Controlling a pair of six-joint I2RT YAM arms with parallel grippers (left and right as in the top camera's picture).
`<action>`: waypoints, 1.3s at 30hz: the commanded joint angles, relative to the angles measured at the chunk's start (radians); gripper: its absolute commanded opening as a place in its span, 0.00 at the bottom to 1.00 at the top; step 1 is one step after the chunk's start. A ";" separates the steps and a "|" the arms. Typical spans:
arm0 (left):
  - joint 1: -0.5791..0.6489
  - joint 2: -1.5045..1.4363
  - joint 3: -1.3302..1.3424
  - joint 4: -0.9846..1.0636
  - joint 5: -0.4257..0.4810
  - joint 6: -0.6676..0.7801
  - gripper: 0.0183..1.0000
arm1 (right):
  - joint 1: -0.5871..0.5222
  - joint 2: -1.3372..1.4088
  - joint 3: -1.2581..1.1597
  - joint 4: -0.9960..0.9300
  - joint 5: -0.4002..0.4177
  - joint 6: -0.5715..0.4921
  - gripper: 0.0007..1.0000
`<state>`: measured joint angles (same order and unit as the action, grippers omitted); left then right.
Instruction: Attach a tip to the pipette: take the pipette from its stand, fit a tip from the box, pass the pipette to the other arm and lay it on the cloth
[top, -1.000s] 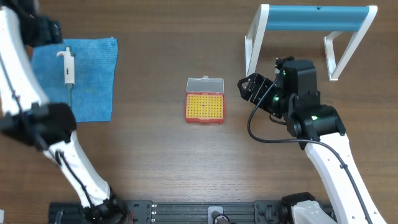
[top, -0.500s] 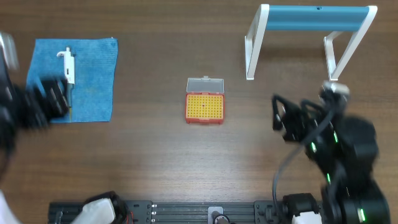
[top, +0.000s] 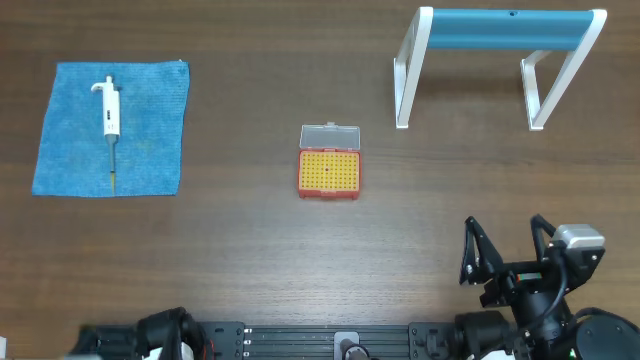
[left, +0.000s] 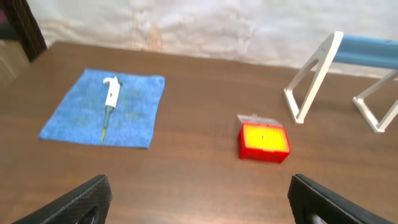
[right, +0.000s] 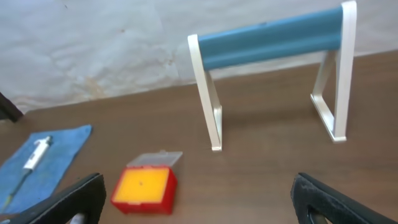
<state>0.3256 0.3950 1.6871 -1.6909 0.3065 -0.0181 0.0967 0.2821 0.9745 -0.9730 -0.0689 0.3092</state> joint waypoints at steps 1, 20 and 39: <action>0.001 -0.048 -0.014 -0.005 0.031 -0.012 0.92 | -0.005 -0.004 -0.006 -0.093 0.017 -0.019 0.96; 0.000 -0.048 -0.017 0.006 -0.036 0.060 0.92 | -0.005 -0.004 -0.006 -0.307 0.013 -0.013 0.96; -0.113 -0.065 -1.174 1.465 0.254 0.060 0.92 | -0.005 -0.004 -0.006 -0.307 0.013 -0.013 0.96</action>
<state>0.2611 0.3473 0.6418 -0.3317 0.5919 0.0330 0.0967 0.2817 0.9680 -1.2835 -0.0681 0.3069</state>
